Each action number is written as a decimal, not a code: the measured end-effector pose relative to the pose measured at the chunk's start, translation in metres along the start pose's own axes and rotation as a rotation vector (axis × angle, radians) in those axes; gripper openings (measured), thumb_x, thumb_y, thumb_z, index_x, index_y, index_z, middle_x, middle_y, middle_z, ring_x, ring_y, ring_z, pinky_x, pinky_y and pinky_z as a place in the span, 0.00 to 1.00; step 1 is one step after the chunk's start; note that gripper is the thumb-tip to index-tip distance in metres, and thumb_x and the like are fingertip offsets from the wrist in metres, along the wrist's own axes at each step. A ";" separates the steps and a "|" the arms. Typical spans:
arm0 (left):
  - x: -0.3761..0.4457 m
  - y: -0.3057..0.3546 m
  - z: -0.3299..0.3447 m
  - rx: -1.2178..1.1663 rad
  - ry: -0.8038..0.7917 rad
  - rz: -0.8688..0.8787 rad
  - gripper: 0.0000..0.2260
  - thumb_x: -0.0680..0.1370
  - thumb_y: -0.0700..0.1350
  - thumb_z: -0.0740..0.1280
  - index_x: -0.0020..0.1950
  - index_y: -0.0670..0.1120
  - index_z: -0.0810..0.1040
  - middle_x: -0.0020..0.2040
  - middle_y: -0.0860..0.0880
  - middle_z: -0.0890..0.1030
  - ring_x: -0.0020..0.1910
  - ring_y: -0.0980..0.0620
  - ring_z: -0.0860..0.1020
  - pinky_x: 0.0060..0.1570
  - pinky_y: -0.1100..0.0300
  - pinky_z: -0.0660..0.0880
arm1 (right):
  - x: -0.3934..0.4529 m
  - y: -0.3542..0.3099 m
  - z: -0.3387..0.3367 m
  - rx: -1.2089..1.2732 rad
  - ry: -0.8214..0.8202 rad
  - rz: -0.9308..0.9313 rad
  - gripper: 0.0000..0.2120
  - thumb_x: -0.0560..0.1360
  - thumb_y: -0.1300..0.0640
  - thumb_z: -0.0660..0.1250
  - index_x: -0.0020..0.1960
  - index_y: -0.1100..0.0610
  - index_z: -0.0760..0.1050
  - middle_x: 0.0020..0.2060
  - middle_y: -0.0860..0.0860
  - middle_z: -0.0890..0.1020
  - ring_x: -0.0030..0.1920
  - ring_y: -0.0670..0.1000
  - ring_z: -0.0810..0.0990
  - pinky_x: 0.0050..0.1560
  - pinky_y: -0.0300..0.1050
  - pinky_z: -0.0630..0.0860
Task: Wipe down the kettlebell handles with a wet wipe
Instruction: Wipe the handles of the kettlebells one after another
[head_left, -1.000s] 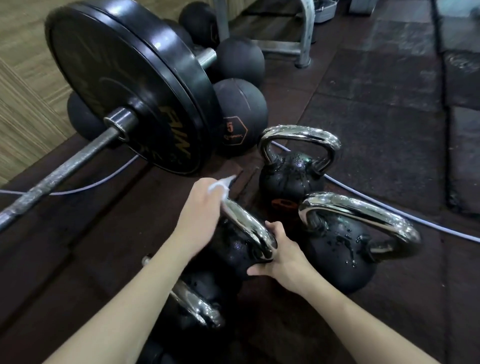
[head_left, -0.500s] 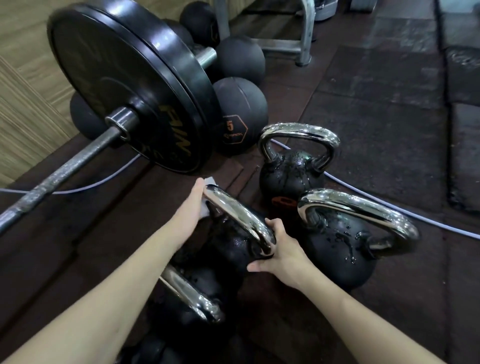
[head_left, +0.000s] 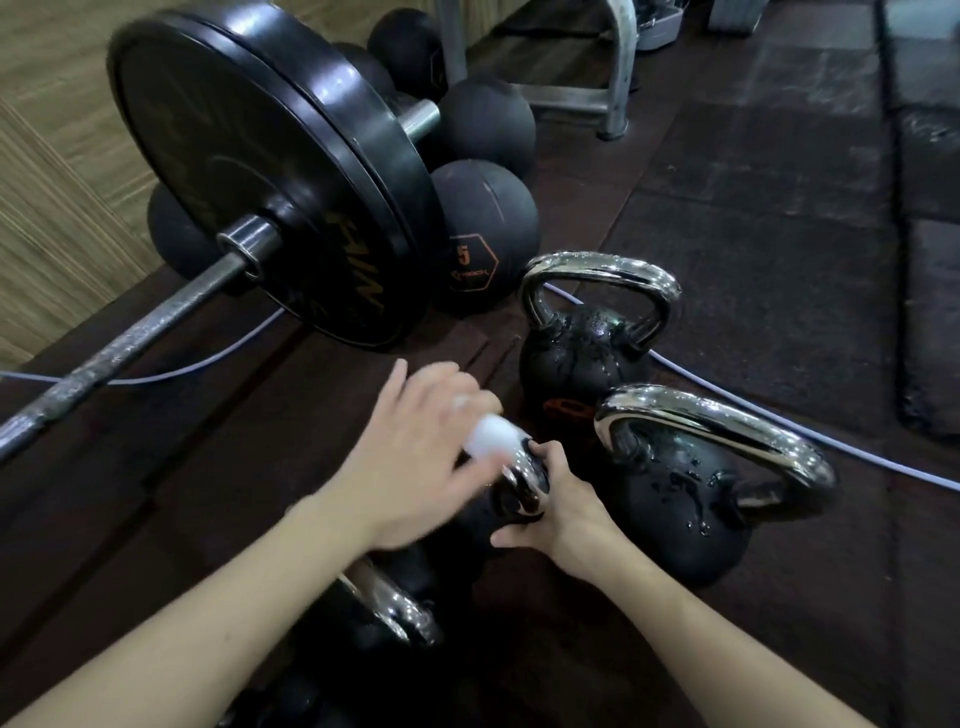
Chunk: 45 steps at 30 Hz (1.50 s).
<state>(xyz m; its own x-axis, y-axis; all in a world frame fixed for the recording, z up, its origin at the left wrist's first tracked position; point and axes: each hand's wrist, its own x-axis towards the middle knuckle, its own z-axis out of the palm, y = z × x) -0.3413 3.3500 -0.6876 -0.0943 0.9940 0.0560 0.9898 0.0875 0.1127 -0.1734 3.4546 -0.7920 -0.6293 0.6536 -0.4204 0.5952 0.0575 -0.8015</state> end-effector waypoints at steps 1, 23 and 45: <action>0.008 -0.010 -0.005 -0.122 0.008 -0.105 0.17 0.83 0.63 0.50 0.60 0.60 0.75 0.59 0.58 0.75 0.67 0.50 0.71 0.74 0.32 0.57 | 0.000 0.000 0.000 0.008 -0.002 -0.001 0.50 0.57 0.56 0.88 0.70 0.44 0.62 0.55 0.45 0.82 0.54 0.47 0.82 0.52 0.37 0.75; 0.008 0.017 -0.001 -0.174 0.037 -0.253 0.19 0.84 0.58 0.50 0.63 0.58 0.78 0.65 0.58 0.72 0.81 0.46 0.57 0.80 0.41 0.48 | -0.004 -0.006 -0.003 0.000 -0.025 0.009 0.47 0.60 0.58 0.87 0.70 0.48 0.63 0.56 0.47 0.81 0.53 0.47 0.80 0.52 0.36 0.72; -0.018 0.082 0.005 0.202 -0.110 0.154 0.20 0.81 0.53 0.59 0.65 0.44 0.81 0.66 0.47 0.80 0.75 0.43 0.71 0.76 0.38 0.62 | -0.009 -0.005 -0.007 0.000 0.001 -0.135 0.11 0.83 0.60 0.64 0.51 0.44 0.69 0.46 0.46 0.78 0.34 0.30 0.78 0.37 0.23 0.72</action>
<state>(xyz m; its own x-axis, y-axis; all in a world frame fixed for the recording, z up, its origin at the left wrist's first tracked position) -0.2580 3.3400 -0.6840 0.0605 0.9968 -0.0518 0.9939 -0.0649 -0.0895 -0.1669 3.4542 -0.7816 -0.7031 0.6409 -0.3079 0.5049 0.1451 -0.8509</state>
